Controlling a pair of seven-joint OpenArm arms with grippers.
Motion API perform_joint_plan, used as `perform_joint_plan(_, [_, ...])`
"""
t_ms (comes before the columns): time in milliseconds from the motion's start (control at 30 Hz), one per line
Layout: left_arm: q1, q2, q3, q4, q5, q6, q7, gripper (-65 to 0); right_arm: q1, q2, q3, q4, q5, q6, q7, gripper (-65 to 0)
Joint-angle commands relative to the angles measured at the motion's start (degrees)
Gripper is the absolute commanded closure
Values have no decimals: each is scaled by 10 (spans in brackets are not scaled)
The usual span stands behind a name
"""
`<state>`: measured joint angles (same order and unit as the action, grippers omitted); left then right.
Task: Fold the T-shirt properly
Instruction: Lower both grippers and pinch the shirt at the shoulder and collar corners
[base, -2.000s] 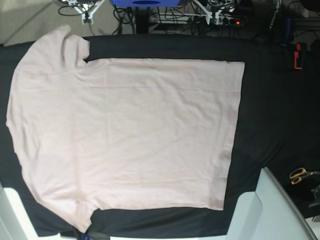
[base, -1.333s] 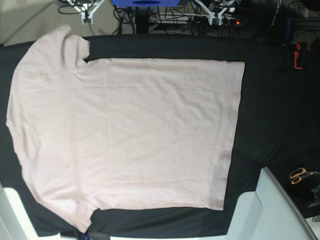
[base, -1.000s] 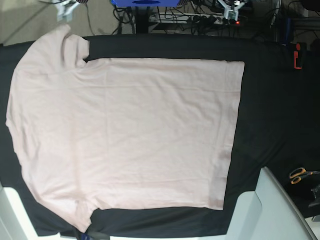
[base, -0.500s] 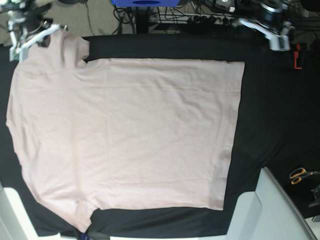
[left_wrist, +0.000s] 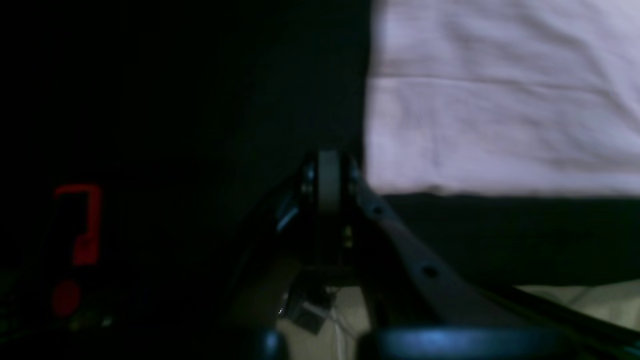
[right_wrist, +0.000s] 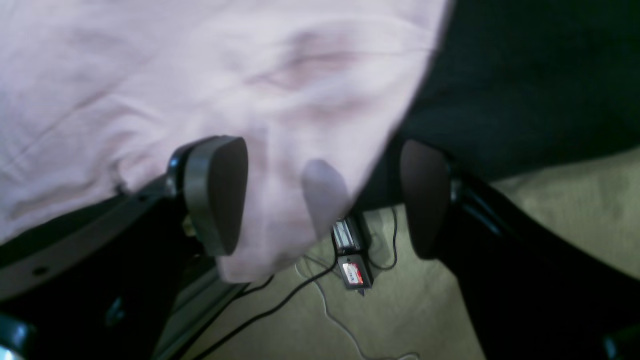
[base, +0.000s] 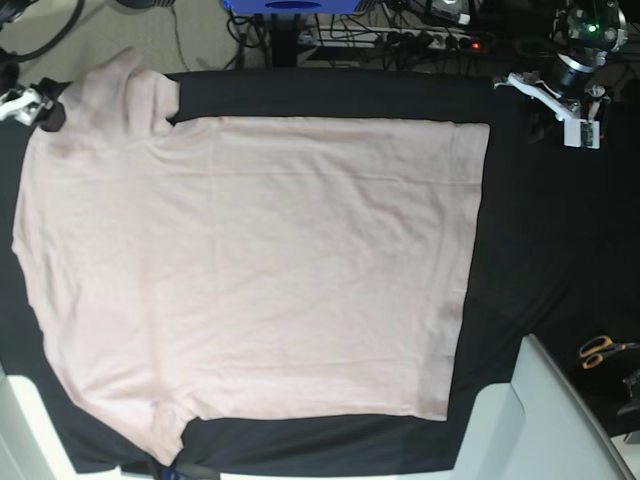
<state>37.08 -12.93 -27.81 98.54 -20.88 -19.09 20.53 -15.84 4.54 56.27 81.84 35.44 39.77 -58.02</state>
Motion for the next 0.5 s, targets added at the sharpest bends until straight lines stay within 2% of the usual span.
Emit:
perform_joint_plan(0, [-7,2,-13,8,-3,-13,-8,0,8,19,5,-14,10,2,12,-453])
perform_joint_plan(67, [-14,13,-41,1,-3,-35,-8,0,19,36,6,-64,10,2,23,-453])
perform_joint_plan(167, [-26,16,-59,-14,-3,-39,-7,0,33,48,3,-119,10,2,32,-453])
perform_joint_plan(467, [-28,17,-60,-75,-3,-42,-7,0,32,38,0,-152,10,2,29,-452])
